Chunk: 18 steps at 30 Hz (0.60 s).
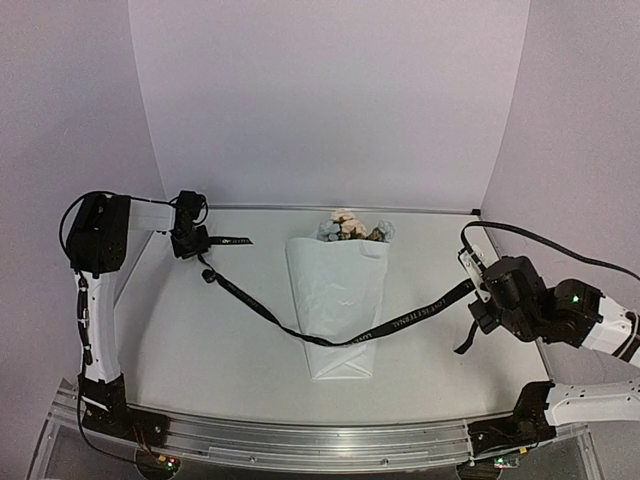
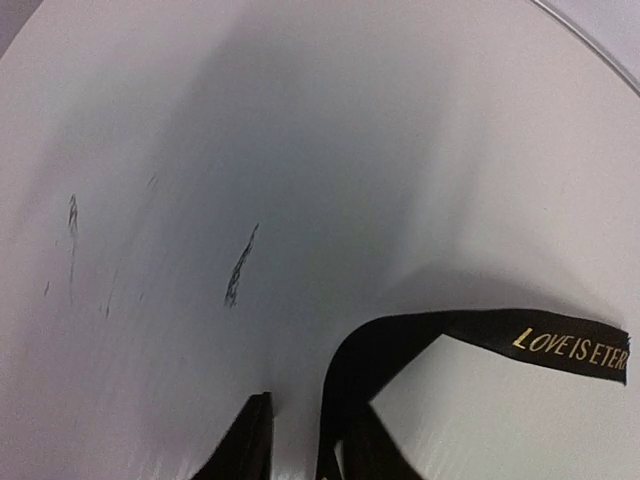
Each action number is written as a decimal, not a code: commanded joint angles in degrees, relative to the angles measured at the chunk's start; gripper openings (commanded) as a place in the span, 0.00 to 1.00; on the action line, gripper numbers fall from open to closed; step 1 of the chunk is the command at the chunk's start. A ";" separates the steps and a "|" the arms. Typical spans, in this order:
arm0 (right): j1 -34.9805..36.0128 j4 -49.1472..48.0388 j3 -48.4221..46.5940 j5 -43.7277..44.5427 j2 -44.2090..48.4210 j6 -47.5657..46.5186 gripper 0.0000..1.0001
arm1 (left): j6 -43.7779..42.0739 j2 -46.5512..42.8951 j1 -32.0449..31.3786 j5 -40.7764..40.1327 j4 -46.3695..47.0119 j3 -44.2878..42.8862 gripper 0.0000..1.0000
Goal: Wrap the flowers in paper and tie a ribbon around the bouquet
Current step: Straighten the ribbon at the center of the board.
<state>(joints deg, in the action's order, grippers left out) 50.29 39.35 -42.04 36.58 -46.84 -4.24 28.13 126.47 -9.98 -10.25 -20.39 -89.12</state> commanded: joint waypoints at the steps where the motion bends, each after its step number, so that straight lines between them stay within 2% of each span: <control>1: -2.75 1.73 -0.43 -0.13 0.25 2.03 0.00 | -1.57 0.24 1.47 0.36 3.41 -2.36 0.14; 3: -4.72 2.87 -1.63 -0.44 -0.35 2.35 0.00 | -1.81 -1.04 1.86 -0.73 3.17 -1.64 0.02; 4: -5.80 3.39 -2.17 -0.30 -0.84 2.47 0.00 | -1.76 -2.36 2.11 -1.68 3.10 -0.98 0.01; 12: -15.24 10.84 -6.72 2.87 -3.92 5.00 0.00 | 3.32 -22.06 5.45 -14.08 1.52 14.62 0.00; 18: -21.67 16.08 -8.20 5.42 -5.24 5.77 0.00 | 9.42 -35.42 8.35 -17.61 -0.39 28.63 0.00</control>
<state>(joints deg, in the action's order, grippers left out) 31.69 50.23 -47.61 38.13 -50.99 0.28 32.21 98.87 -3.13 -22.38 -19.45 -67.88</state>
